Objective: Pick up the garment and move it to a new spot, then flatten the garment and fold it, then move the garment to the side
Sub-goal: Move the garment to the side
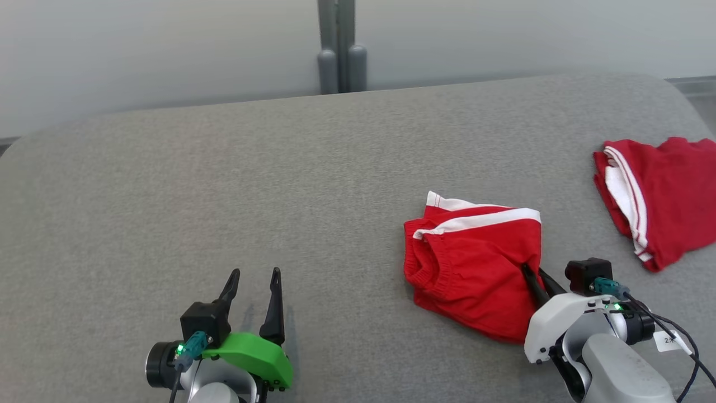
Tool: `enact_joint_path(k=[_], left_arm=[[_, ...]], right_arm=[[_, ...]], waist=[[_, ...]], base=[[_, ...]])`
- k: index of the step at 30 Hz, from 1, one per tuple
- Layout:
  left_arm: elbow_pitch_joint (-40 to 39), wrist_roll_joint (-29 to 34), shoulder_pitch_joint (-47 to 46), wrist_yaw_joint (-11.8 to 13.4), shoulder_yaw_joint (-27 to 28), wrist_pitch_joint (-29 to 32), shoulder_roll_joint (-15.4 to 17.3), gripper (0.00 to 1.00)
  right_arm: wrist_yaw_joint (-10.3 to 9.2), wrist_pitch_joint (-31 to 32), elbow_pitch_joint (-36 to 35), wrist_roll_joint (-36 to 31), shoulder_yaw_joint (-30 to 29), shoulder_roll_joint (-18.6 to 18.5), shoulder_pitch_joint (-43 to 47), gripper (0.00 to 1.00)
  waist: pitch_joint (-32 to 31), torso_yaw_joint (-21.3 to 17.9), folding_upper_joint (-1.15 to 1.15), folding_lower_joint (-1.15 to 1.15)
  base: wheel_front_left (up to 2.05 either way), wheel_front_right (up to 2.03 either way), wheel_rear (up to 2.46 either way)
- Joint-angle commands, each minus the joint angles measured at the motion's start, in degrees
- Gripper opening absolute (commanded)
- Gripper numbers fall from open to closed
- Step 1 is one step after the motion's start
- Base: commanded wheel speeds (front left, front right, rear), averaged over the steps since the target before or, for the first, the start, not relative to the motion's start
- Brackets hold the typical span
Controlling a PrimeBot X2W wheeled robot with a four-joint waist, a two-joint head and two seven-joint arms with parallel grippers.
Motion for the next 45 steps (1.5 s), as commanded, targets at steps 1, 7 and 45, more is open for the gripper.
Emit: enact_joint_path(k=[1, 7, 45], left_arm=[[-0.2, -0.2, 0.5, -0.2, 0.0, 0.0, 0.2, 1.0], [-0.2, -0.7, -1.6, 0.1, -0.9, 0.0, 0.2, 1.0], [-6.1, 5.2, -11.8, 0.4, -5.7, 0.0, 0.2, 1.0]], right_arm=[[-0.09, -0.1, 0.1, -0.3, -0.1, 0.2, 0.8, 0.0], [-0.08, -0.1, -0.5, 0.8, 0.6, 0.7, 1.2, 0.0], [-0.09, -0.1, 3.7, -1.7, 9.6, -23.1, -27.4, 0.0]], waist=[[-1.8, -9.8, 0.0, 0.0], [-0.9, -18.8, 0.0, 0.0], [19.2, -6.0, 0.0, 0.0]], base=[[0.0, 0.0, 0.0], [0.0, 0.0, 0.0], [0.0, 0.0, 0.0]])
